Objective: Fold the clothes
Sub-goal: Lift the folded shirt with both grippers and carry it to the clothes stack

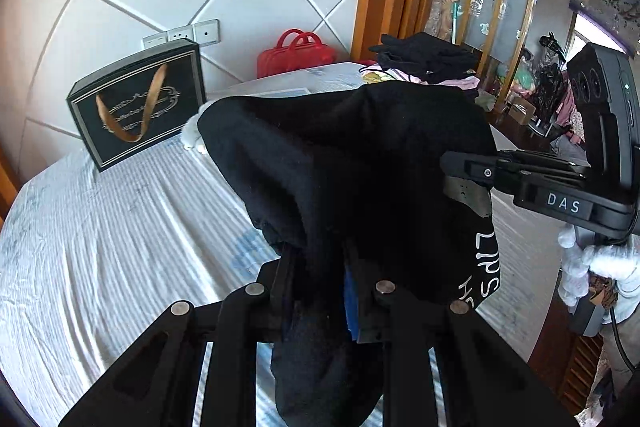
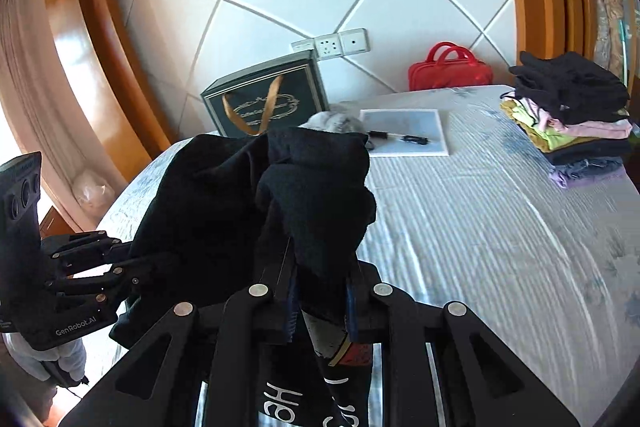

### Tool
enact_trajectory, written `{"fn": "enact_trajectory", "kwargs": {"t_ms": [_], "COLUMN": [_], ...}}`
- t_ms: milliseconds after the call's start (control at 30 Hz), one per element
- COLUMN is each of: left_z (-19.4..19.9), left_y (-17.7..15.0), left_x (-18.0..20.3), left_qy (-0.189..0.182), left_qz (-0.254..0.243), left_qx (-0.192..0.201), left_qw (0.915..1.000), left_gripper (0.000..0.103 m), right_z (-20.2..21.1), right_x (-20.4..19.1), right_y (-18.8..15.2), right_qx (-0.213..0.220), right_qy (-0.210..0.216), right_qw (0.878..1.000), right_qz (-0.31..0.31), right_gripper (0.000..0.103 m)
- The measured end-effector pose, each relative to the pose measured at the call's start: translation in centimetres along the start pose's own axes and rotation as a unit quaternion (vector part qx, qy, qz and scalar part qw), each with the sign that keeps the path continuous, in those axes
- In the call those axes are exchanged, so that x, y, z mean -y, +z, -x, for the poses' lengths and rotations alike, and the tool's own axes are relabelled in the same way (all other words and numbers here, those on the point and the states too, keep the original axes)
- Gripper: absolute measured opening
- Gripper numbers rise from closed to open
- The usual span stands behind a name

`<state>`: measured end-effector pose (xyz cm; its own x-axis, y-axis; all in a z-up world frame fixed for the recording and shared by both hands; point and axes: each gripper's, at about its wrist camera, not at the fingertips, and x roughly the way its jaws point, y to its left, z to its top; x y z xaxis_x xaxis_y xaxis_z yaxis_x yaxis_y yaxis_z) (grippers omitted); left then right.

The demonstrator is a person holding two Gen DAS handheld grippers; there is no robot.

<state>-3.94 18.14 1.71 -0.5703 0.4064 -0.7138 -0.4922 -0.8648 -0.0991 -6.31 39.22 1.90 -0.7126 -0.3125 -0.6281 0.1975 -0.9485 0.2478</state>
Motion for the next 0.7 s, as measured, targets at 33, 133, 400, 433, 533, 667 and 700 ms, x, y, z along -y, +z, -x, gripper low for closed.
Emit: {"fn": "enact_trajectory", "kwargs": {"t_ms": [33, 133, 400, 433, 533, 667, 700], "left_z": [-0.9, -3.4, -8.7, -9.4, -11.5, -15.2, -16.2], "left_y": [0.5, 2.7, 12.1, 13.5, 18.0, 24.6, 26.4], "left_x": [1.4, 5.8, 15.9, 17.0, 20.0, 23.9, 24.9], "left_qy": [-0.003, -0.012, -0.058, -0.066, -0.076, -0.077, -0.071], "left_qz": [0.004, 0.015, -0.007, -0.012, -0.015, -0.012, -0.009], "left_qx": [-0.002, -0.004, 0.031, 0.038, 0.053, 0.06, 0.064], "left_qw": [1.0, 0.9998, 0.9978, 0.997, 0.9955, 0.9952, 0.9954], "left_gripper": [0.019, 0.019, 0.019, 0.019, 0.019, 0.019, 0.019], "right_z": [0.4, 1.7, 6.8, 7.5, 9.4, 9.6, 9.5], "right_x": [1.7, 6.7, 18.3, 19.6, 23.4, 29.6, 31.2], "right_y": [0.2, 1.4, 7.0, 7.9, 10.9, 17.3, 19.1], "right_qx": [-0.001, -0.005, 0.018, 0.024, 0.041, 0.049, 0.05], "right_qy": [0.0, 0.002, -0.04, -0.049, -0.073, -0.074, -0.071], "right_qw": [1.0, 1.0, 0.999, 0.998, 0.996, 0.995, 0.995], "right_qz": [-0.001, 0.006, 0.018, 0.019, 0.023, 0.037, 0.044], "right_gripper": [0.017, 0.017, 0.017, 0.017, 0.017, 0.017, 0.017]}}
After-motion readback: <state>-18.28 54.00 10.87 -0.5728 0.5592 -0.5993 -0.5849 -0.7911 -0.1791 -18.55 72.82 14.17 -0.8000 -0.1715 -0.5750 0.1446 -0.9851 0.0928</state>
